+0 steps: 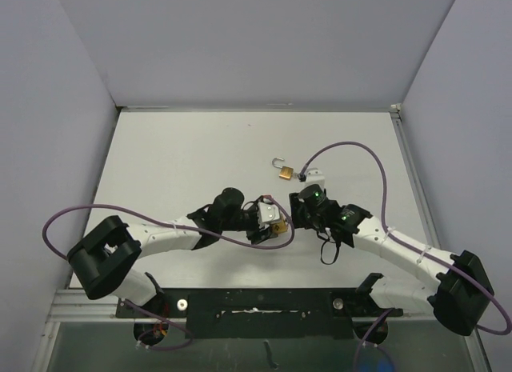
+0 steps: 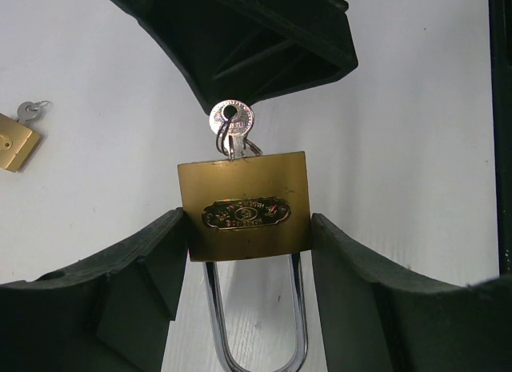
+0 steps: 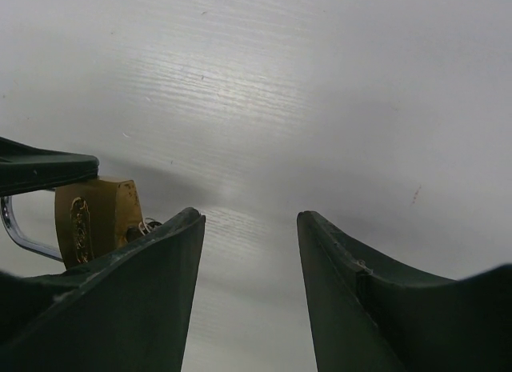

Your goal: Unlock with the key

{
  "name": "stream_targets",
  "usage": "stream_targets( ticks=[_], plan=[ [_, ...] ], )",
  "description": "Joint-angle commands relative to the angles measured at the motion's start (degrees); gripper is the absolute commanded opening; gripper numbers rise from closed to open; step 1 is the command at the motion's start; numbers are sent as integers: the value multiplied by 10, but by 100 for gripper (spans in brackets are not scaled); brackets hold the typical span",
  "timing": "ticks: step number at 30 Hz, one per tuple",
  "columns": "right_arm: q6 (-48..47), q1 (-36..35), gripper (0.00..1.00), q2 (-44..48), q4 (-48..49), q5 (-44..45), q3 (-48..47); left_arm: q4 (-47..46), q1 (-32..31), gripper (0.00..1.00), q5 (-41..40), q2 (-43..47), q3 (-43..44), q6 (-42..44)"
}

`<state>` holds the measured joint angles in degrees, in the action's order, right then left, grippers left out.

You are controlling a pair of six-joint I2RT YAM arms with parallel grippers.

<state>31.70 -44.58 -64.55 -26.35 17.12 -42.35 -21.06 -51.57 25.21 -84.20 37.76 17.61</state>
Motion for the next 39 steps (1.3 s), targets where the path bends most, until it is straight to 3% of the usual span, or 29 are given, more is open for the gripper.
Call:
stream_targets(
  ticks=[1,11,39],
  plan=[
    [0,-12,52,-7,12,2,-28,-72,-5,0,-12,14,43,10],
    [-2,-14,51,-18,16,-6,-30,-100,-6,0,-30,38,30,1],
    [-26,-21,51,-63,24,-40,-42,-73,-6,0,-34,45,56,28]
  ],
)
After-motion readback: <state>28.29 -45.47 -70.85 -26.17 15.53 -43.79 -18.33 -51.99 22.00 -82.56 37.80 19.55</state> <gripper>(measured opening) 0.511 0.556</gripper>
